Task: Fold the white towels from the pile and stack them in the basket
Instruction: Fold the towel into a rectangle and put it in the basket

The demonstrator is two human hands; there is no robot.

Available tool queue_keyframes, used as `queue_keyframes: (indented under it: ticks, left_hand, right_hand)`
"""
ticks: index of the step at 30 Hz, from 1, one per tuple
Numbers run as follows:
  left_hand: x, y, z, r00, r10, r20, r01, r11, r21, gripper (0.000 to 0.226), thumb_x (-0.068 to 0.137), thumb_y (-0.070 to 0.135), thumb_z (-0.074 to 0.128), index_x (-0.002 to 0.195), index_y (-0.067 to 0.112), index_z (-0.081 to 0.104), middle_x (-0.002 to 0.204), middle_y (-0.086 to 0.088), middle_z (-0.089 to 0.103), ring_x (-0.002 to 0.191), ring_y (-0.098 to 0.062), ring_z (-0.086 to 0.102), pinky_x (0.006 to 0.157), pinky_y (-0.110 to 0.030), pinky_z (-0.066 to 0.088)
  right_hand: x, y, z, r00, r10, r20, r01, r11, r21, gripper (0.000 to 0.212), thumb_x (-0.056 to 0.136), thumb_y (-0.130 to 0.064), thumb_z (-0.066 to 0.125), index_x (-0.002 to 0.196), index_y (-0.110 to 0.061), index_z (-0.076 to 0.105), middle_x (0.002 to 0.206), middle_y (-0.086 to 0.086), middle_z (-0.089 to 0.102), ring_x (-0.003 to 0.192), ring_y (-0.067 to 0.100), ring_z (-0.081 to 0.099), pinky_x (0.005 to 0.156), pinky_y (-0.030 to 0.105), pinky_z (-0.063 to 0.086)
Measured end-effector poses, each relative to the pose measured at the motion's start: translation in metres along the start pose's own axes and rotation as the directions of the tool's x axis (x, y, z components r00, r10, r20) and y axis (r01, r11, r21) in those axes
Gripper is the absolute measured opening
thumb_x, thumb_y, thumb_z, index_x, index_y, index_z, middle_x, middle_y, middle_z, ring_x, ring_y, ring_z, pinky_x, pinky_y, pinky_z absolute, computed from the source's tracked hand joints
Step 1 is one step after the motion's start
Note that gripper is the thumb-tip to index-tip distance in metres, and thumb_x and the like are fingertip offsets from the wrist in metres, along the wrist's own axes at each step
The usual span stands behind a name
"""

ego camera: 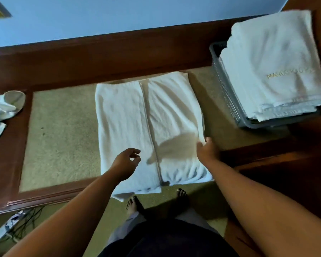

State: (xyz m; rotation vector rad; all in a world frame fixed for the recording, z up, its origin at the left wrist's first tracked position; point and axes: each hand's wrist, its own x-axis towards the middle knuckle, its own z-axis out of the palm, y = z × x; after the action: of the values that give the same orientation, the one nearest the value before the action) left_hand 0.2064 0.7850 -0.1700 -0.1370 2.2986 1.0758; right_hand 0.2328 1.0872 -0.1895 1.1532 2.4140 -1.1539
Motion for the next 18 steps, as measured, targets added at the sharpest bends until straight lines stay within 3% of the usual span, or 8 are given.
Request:
queue_keyframes:
  ticks: [3, 6, 11, 13, 15, 18]
  left_hand:
    - [-0.012, -0.031, -0.031, 0.987, -0.161, 0.001, 0.156, 0.953, -0.258, 0.021, 0.096, 0.020, 0.064, 0.117, 0.019, 0.064, 0.105, -0.002, 0.071, 0.082, -0.014, 0.070, 0.065, -0.027, 0.051]
    - [-0.023, -0.057, -0.057, 0.949, -0.304, 0.082, 0.300, 0.797, -0.525, 0.019, 0.098, 0.021, 0.063, 0.116, 0.015, 0.062, 0.108, -0.007, 0.071, 0.086, -0.021, 0.068, 0.069, -0.032, 0.049]
    - [-0.032, -0.097, -0.079, 0.911, -0.356, 0.210, 0.405, 0.667, -0.625, 0.026, 0.099, 0.032, 0.058, 0.112, 0.011, 0.063, 0.107, -0.009, 0.069, 0.082, -0.020, 0.064, 0.070, -0.032, 0.046]
    - [-0.035, -0.104, -0.081, 0.900, -0.356, 0.253, 0.432, 0.646, -0.629, 0.029, 0.099, 0.034, 0.056, 0.113, 0.009, 0.063, 0.104, -0.008, 0.069, 0.074, -0.017, 0.061, 0.068, -0.032, 0.044]
    - [-0.037, -0.106, -0.077, 0.907, -0.320, 0.275, 0.421, 0.658, -0.624, 0.026, 0.099, 0.032, 0.057, 0.112, 0.011, 0.063, 0.104, -0.006, 0.070, 0.079, -0.017, 0.062, 0.071, -0.032, 0.044]
    - [-0.037, -0.109, -0.064, 0.923, -0.295, 0.246, 0.383, 0.752, -0.537, 0.019, 0.096, 0.027, 0.064, 0.109, 0.013, 0.063, 0.102, -0.007, 0.073, 0.088, -0.017, 0.067, 0.068, -0.030, 0.043]
  right_hand:
    - [-0.049, -0.040, 0.046, 0.988, -0.150, 0.033, 0.151, 0.989, -0.008, 0.046, 0.099, -0.024, 0.052, 0.141, -0.006, 0.046, 0.134, 0.019, 0.059, 0.120, 0.039, 0.058, 0.096, 0.040, 0.046]
    - [-0.104, -0.079, 0.096, 0.956, -0.242, 0.166, 0.253, 0.966, -0.048, 0.052, 0.101, -0.028, 0.049, 0.150, -0.017, 0.036, 0.145, 0.011, 0.053, 0.128, 0.033, 0.054, 0.098, 0.036, 0.044]
    - [-0.172, -0.101, 0.171, 0.738, -0.353, 0.575, 0.461, 0.886, -0.047, 0.068, 0.097, -0.021, 0.053, 0.158, -0.021, 0.023, 0.142, 0.012, 0.054, 0.127, 0.027, 0.054, 0.101, 0.029, 0.041]
    - [-0.180, -0.096, 0.184, 0.743, -0.327, 0.583, 0.446, 0.892, -0.068, 0.061, 0.097, -0.016, 0.048, 0.156, -0.020, 0.029, 0.139, 0.014, 0.057, 0.124, 0.027, 0.056, 0.100, 0.026, 0.041]
    - [-0.184, -0.085, 0.186, 0.781, -0.316, 0.538, 0.435, 0.894, -0.108, 0.053, 0.098, -0.016, 0.044, 0.151, -0.020, 0.039, 0.138, 0.011, 0.058, 0.122, 0.025, 0.057, 0.098, 0.026, 0.042]
    - [-0.186, -0.058, 0.178, 0.819, -0.315, 0.479, 0.427, 0.893, -0.143, 0.044, 0.098, -0.020, 0.045, 0.142, -0.022, 0.048, 0.132, 0.006, 0.060, 0.115, 0.023, 0.059, 0.094, 0.029, 0.045]
